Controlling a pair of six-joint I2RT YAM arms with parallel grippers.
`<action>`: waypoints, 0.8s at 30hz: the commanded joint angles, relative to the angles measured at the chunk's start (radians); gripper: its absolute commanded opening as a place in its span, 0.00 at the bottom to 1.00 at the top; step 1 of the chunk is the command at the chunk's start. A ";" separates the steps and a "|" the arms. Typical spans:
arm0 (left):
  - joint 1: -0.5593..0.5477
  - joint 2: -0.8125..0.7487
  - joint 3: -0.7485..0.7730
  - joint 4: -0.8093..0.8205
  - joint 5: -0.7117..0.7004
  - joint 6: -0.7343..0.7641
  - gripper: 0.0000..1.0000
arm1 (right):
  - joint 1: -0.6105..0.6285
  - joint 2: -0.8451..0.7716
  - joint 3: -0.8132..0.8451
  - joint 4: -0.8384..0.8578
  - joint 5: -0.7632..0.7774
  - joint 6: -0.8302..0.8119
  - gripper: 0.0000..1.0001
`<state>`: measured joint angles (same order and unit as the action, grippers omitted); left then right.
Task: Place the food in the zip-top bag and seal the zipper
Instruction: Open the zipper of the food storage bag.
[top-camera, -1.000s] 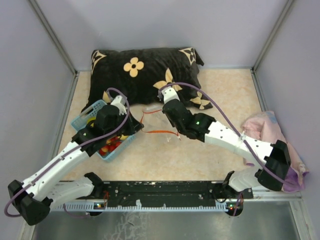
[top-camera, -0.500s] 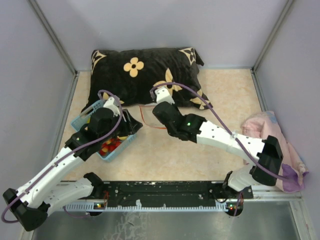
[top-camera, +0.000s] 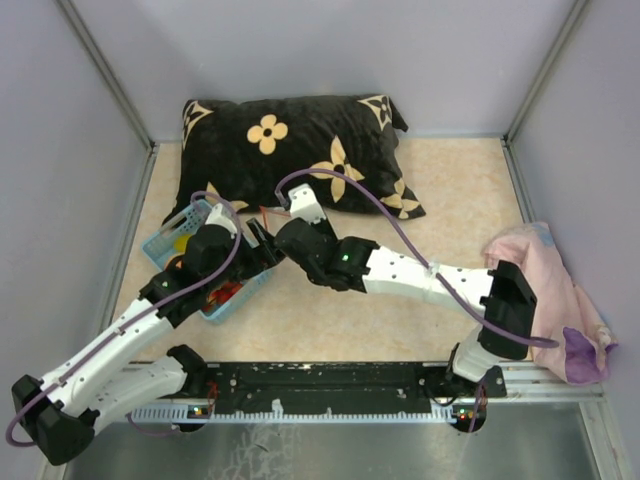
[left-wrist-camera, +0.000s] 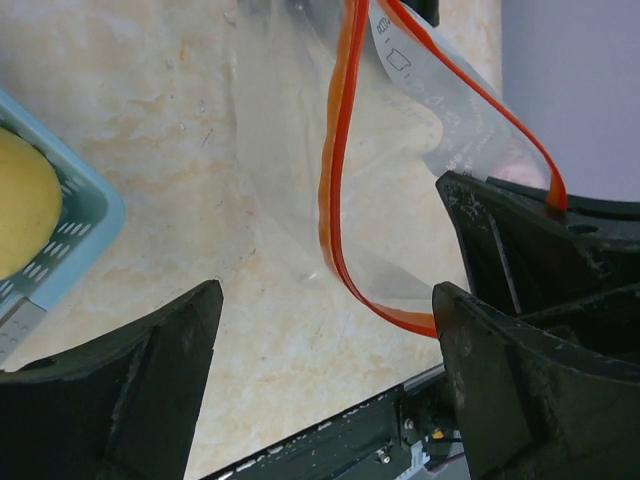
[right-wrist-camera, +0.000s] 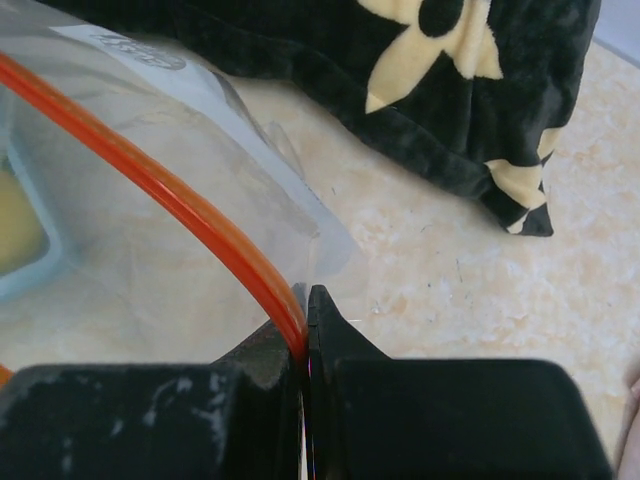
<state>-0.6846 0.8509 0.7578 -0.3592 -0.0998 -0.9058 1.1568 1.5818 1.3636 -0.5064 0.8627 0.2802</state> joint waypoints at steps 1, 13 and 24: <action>0.005 -0.003 -0.012 0.084 -0.060 -0.071 0.92 | 0.014 0.003 0.056 0.060 0.018 0.072 0.00; 0.004 0.108 -0.090 0.131 0.022 -0.122 0.66 | 0.029 -0.006 0.017 0.117 0.062 0.045 0.00; 0.004 0.020 -0.153 -0.025 -0.020 -0.019 0.44 | -0.025 -0.155 -0.097 0.134 0.120 -0.069 0.00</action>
<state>-0.6830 0.8948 0.6201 -0.2935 -0.0933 -0.9848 1.1629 1.5120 1.2644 -0.4072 0.9257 0.2268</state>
